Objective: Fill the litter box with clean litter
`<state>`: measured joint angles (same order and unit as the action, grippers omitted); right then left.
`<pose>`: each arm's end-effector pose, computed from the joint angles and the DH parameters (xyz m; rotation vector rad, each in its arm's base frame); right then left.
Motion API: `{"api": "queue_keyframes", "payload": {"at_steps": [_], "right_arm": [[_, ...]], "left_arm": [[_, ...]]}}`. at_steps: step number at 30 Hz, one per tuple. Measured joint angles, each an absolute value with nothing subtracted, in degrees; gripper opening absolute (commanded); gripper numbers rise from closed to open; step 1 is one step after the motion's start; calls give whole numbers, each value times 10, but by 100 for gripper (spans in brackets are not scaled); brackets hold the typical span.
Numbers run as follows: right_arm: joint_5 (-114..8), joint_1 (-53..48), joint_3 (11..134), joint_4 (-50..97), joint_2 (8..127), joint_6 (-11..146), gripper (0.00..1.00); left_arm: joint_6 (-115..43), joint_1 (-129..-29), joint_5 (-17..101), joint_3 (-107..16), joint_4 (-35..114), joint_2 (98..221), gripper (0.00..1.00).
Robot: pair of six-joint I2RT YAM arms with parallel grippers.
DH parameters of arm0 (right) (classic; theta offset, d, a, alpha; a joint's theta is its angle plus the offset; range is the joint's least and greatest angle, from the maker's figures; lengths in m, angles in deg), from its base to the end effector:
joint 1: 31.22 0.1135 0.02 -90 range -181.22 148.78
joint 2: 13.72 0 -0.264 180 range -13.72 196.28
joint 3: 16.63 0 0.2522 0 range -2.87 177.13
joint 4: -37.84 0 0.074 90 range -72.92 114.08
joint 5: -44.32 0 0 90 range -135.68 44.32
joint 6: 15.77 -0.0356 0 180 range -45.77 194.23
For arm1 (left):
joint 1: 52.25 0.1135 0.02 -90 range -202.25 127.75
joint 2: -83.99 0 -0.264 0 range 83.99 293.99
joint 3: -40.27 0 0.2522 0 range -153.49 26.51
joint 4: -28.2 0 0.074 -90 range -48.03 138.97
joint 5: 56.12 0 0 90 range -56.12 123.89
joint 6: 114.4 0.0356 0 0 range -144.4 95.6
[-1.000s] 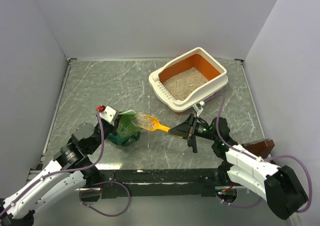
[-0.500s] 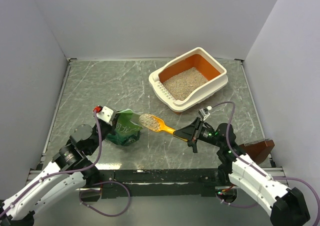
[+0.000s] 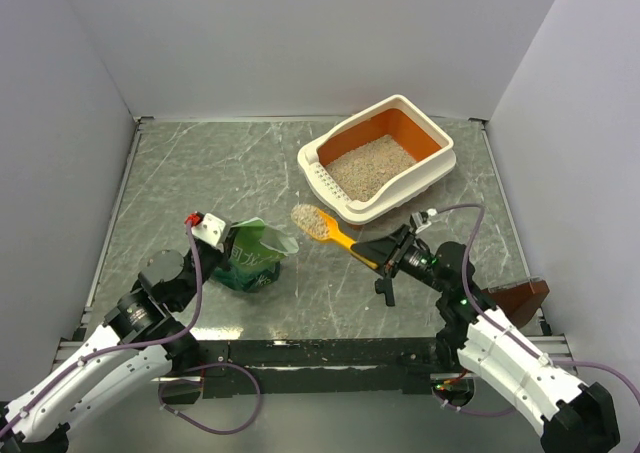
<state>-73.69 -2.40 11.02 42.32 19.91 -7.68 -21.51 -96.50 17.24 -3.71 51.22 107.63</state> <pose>0.1290 0.0900 0.2307 0.4361 1.9060 1.7922 0.0949 -0.0783 0.3020 0.4377 1.5651 -0.3222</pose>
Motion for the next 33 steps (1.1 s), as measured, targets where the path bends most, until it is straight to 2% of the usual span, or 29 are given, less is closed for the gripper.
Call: {"api": "queue_keyframes", "payload": {"at_steps": [10,19,33], "right_arm": [[-602,-26,156,421,211,-89,0],[-493,-51,195,425,298,-57,0],[-366,-68,483,204,471,193,0]], "left_arm": [[-216,-965,173,-37,512,1073,1],[-216,-965,175,-37,513,1068,1],[-216,-965,175,-37,517,1059,0]]}}
